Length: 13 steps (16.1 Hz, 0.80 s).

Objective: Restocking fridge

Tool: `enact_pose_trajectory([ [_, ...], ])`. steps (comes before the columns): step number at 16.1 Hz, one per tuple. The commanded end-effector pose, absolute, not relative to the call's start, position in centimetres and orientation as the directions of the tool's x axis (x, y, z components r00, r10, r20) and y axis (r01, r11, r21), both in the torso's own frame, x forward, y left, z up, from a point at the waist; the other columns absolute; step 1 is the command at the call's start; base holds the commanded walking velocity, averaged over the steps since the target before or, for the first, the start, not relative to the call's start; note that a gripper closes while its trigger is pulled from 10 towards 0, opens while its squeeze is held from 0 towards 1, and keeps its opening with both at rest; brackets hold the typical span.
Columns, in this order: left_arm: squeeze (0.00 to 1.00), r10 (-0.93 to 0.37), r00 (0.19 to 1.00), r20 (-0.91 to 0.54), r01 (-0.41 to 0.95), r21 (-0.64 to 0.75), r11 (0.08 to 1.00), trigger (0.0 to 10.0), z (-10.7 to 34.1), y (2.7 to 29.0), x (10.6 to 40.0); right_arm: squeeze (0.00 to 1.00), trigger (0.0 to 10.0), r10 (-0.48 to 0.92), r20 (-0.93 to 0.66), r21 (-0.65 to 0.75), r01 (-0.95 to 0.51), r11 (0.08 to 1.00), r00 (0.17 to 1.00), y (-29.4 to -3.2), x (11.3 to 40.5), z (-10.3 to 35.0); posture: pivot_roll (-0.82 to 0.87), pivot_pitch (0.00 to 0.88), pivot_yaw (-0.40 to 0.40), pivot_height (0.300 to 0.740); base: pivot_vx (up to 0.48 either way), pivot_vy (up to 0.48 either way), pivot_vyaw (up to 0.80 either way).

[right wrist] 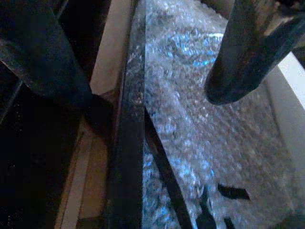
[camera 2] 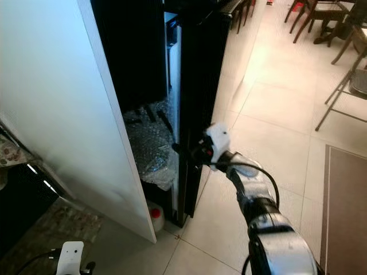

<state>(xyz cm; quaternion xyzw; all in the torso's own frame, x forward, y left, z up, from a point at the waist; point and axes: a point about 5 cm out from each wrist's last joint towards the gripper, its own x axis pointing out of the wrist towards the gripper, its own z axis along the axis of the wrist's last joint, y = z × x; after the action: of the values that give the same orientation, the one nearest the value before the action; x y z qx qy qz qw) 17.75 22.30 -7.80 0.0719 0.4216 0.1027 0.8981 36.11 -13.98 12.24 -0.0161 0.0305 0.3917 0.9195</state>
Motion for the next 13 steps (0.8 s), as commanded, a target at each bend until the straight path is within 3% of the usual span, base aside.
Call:
enact_pose_trajectory([
  [1, 0.00, 0.254, 0.619, -0.743, -0.114, 0.235, 0.965, 10.0, -7.9, 22.4, 17.6, 0.00, 10.0, 0.731, -0.064, -0.009, -0.733, 0.680, 0.679, -13.4, 36.5, 12.9, -0.11, 0.050, 0.016, 0.740, 0.000, 0.000, 0.00],
  [13, 0.00, 0.279, 0.604, -0.747, -0.124, 0.258, 0.958, 10.0, -7.9, 23.2, 17.1, 0.00, 10.0, 0.839, 0.019, 0.038, -0.839, 0.543, 0.544, -8.9, 37.5, 15.8, -0.08, 0.052, 0.009, 0.740, 0.000, 0.000, 0.00],
])
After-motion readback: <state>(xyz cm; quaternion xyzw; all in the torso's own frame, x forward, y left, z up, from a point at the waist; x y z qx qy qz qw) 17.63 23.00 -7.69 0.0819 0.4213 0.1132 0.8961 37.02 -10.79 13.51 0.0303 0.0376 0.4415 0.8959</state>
